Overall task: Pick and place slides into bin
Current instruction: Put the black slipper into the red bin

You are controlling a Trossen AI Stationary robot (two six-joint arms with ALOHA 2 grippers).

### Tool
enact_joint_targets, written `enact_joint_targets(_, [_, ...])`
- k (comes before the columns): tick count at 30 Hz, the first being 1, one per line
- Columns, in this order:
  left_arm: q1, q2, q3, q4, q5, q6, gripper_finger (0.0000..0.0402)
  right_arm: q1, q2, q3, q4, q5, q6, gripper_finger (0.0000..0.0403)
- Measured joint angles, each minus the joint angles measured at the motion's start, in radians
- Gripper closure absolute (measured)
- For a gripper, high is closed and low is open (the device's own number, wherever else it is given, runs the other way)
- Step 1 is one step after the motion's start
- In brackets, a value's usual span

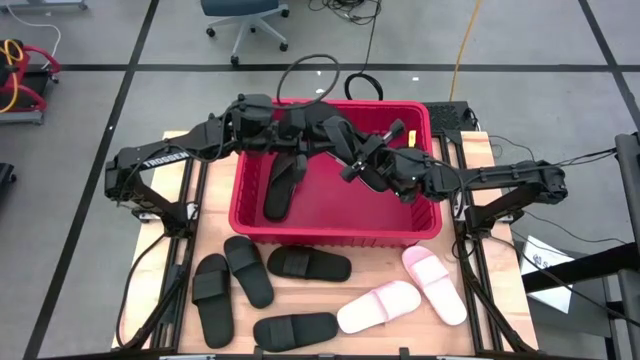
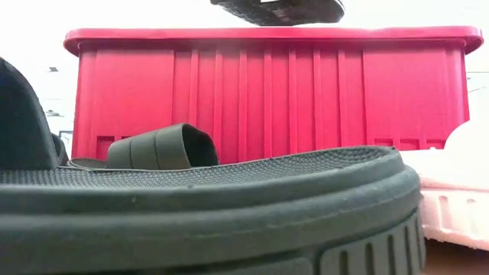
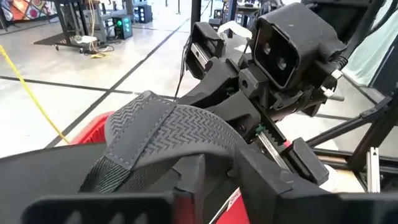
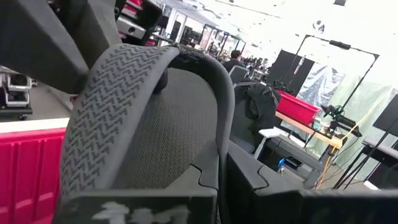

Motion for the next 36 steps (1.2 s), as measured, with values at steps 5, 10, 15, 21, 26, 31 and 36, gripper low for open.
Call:
enact_joint_targets(5, [0.0, 0.0, 0.0, -0.002, -0.014, 0.001, 0.0367, 0.003, 0.0, 0.0, 0.028, -0.001, -0.038, 0.0403])
enact_joint_targets(10, [0.0, 0.0, 0.0, 0.004, -0.018, 0.026, 0.0396, 0.003, 0.0, 0.0, 0.03, -0.003, -0.038, 0.0403])
enact_joint_targets(15, [0.0, 0.0, 0.0, -0.009, -0.018, 0.054, 0.04, 0.003, 0.0, -0.001, 0.029, -0.003, -0.053, 0.0403])
enact_joint_targets(21, [0.006, 0.0, 0.0, -0.032, -0.018, 0.079, 0.0401, 0.003, -0.005, -0.001, 0.026, -0.003, -0.059, 0.0399])
enact_joint_targets(26, [0.02, 0.0, 0.0, -0.037, -0.017, 0.079, 0.0401, 0.003, -0.005, -0.001, 0.024, -0.003, -0.059, 0.04])
enact_joint_targets(31, [0.019, 0.0, 0.0, -0.039, -0.017, 0.109, 0.0402, 0.003, -0.005, -0.001, 0.023, -0.003, -0.064, 0.0399])
enact_joint_targets(36, [0.03, 0.0, 0.0, -0.067, -0.014, 0.109, 0.0402, 0.003, -0.005, -0.001, 0.022, -0.002, -0.064, 0.0401])
